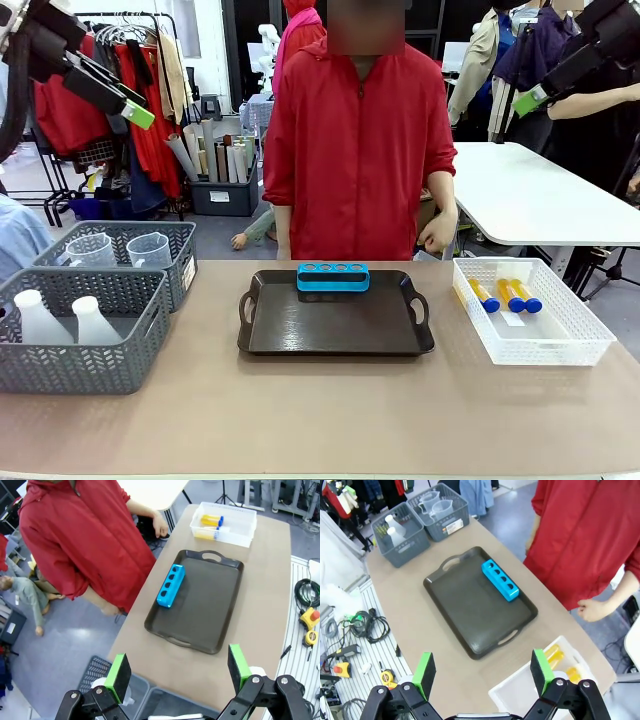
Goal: Prepare the laboratory tools.
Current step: Pick up one Small flask and place it on the Handle tray.
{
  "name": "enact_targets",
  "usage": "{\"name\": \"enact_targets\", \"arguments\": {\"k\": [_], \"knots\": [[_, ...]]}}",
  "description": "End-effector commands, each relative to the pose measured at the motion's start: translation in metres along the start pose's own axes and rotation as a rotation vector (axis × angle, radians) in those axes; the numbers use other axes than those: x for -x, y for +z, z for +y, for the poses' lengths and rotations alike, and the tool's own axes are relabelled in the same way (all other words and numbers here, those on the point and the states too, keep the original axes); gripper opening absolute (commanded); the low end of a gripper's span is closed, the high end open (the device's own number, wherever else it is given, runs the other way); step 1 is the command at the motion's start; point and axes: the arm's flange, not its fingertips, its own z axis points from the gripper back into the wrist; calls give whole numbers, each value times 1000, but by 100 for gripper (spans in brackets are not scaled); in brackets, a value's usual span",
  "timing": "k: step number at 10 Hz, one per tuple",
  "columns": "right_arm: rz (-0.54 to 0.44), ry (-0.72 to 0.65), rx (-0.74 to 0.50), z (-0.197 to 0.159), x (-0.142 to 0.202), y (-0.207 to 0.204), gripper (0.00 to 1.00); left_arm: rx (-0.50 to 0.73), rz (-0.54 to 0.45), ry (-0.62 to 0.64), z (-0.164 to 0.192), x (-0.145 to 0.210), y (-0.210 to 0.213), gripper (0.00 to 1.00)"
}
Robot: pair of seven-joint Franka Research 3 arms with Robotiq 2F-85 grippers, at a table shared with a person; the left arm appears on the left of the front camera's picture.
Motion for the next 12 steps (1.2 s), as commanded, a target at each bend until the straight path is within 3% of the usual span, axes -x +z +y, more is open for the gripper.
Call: {"name": "enact_targets", "arguments": {"k": [1, 10, 11, 12], "knots": [[-6, 4, -4, 1, -1, 1, 100, 12, -16, 5, 0, -1, 1, 100], [-6, 4, -4, 1, -1, 1, 100, 1, -1, 1, 0, 0, 0, 100], [-6, 4, -4, 1, -1, 1, 100, -79, 157, 83, 2, 0, -4, 100], [-6, 4, -4, 1, -1, 1, 100, -71, 241, 162, -4, 1, -4, 100]]}}
